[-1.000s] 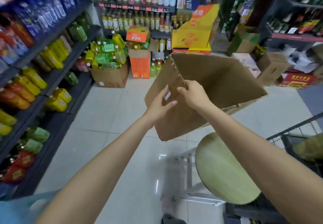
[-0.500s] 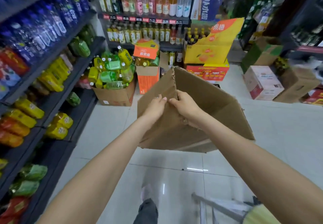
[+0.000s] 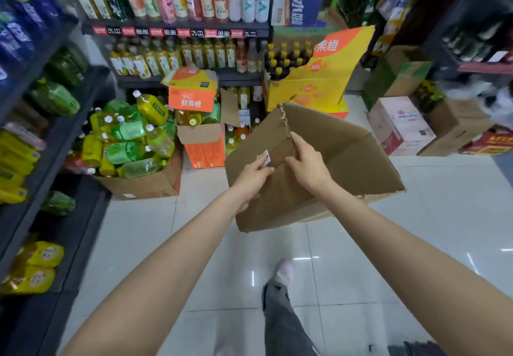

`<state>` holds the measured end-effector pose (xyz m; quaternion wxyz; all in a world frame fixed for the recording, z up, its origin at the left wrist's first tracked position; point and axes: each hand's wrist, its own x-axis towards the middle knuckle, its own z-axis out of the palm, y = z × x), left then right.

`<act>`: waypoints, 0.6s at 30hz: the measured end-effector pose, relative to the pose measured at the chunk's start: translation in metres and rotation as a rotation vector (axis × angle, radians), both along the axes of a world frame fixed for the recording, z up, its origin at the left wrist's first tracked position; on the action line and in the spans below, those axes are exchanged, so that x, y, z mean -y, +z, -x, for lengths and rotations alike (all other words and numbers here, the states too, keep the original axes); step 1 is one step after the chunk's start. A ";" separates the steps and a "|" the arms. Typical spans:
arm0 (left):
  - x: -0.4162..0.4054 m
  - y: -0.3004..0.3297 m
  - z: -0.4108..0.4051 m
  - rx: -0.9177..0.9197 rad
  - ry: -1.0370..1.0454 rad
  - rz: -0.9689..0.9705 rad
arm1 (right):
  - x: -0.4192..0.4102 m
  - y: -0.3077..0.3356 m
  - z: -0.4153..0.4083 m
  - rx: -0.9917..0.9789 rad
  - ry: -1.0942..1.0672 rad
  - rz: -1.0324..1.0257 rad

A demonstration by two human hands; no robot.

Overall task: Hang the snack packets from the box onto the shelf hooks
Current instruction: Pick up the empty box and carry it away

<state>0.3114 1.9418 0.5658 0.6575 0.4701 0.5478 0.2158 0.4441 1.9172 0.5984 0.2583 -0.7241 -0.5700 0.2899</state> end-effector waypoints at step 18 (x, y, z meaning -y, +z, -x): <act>-0.280 -0.120 -0.170 -0.083 -0.028 0.241 | -0.260 -0.115 -0.145 0.142 -0.082 0.178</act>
